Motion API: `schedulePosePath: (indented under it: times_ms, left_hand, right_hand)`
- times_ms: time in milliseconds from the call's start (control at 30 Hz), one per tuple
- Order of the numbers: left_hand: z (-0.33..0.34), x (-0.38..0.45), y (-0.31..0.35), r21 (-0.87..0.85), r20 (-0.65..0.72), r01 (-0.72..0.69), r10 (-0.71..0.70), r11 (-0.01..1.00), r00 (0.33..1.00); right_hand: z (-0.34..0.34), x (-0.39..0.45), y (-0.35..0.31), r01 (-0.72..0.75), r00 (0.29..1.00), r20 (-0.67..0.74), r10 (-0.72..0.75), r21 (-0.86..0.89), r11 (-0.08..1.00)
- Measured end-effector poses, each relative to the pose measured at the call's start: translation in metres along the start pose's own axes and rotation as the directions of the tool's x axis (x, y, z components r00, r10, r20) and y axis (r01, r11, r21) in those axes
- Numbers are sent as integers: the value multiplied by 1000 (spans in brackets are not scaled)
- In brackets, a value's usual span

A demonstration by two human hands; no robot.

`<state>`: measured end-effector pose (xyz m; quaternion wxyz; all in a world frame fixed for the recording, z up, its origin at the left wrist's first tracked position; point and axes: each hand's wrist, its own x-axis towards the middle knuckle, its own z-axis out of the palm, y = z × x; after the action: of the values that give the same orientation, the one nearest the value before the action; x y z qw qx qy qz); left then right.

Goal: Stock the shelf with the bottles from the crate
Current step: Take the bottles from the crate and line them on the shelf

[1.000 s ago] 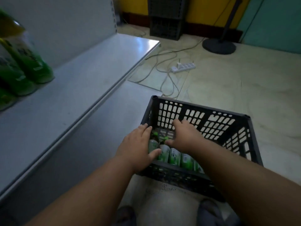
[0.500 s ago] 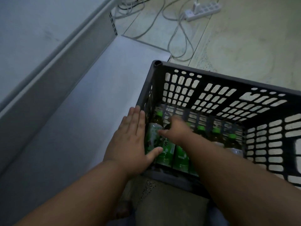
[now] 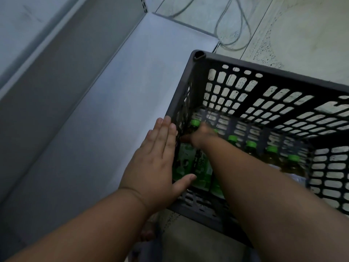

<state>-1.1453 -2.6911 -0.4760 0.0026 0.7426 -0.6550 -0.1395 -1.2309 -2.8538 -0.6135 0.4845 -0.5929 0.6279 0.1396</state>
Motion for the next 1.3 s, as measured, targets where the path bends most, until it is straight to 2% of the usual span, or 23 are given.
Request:
schedulePosePath:
  times_ms: [167,367,433,533,600,700,800,967,1133,1300]
  left_hand:
    - [2,1,-1,9,0,0,0,1000,1000]
    - [0,3,-1,21,55,26,-28,999,998]
    - [-8,1,2,4,112,48,-48,999,993]
    - [-31,-14,13,-236,138,141,-111,961,984]
    - [-53,-40,17,-348,53,159,-150,924,987]
    - [-94,-90,8,-419,-44,196,-235,887,971]
    - [-142,-153,-14,-531,-160,214,-345,820,925]
    - [-200,-268,-64,-604,-307,267,-528,751,792]
    - [-208,-349,-112,-621,-336,337,-629,707,700]
    - [-182,-373,-161,-502,-263,566,-739,654,620]
  right_hand:
    - [5,-11,10,74,997,7,-76,141,987]
    - [-30,-71,13,326,934,-195,-298,129,937]
    - [-53,-106,9,410,881,-285,-378,62,910]
    - [-85,-161,-4,522,768,-395,-504,-68,850]
    - [-97,-208,-17,584,670,-457,-585,-163,795]
    - [-100,-279,-46,674,553,-477,-683,-226,703]
    - [-84,-359,-87,763,430,-420,-799,-303,571]
    - [-27,-484,-161,875,255,-216,-942,-364,320]
    - [36,-549,-209,940,119,-63,-991,-315,133]
    - [101,-548,-252,959,42,102,-994,-282,11]
